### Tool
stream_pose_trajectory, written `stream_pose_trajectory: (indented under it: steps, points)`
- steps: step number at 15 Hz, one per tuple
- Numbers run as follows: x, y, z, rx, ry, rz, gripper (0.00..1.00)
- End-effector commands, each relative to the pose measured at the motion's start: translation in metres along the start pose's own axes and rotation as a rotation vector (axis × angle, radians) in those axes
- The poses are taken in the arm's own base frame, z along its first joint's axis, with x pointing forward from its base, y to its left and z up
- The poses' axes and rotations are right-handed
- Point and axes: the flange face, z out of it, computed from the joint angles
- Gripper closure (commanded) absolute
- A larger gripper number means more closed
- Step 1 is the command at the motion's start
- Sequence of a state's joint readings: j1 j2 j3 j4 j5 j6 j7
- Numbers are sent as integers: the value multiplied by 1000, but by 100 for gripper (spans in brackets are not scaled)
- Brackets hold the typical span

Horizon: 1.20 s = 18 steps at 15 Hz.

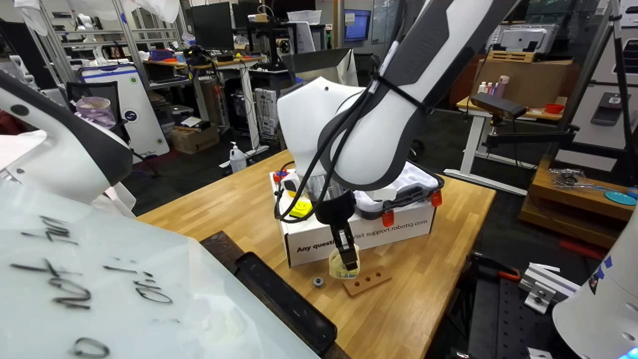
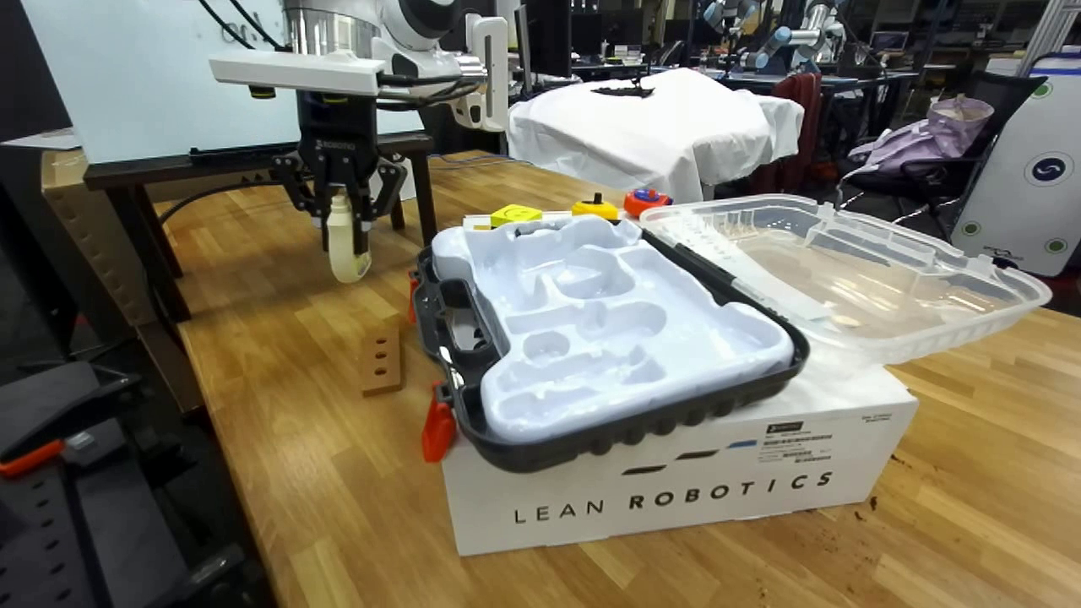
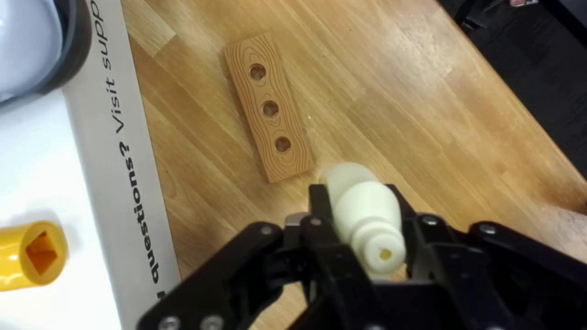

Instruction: Move the white bottle on the table backwards

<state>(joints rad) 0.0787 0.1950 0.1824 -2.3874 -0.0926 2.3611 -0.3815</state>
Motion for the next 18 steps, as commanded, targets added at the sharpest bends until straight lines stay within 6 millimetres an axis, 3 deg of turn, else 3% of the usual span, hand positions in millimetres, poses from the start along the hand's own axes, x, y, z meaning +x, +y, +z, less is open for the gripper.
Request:
stream_pose_trajectory:
  steps: [1,5,9,10,18]
  points:
    - [-6,-2,-20,-48,16,38,92]
    - [-8,-10,-39,-82,11,75,92]
    - [-9,-17,-44,-64,-11,106,92]
    - [-4,-16,-41,-63,7,87,67]
    - [-5,-16,-40,-61,-3,92,67]
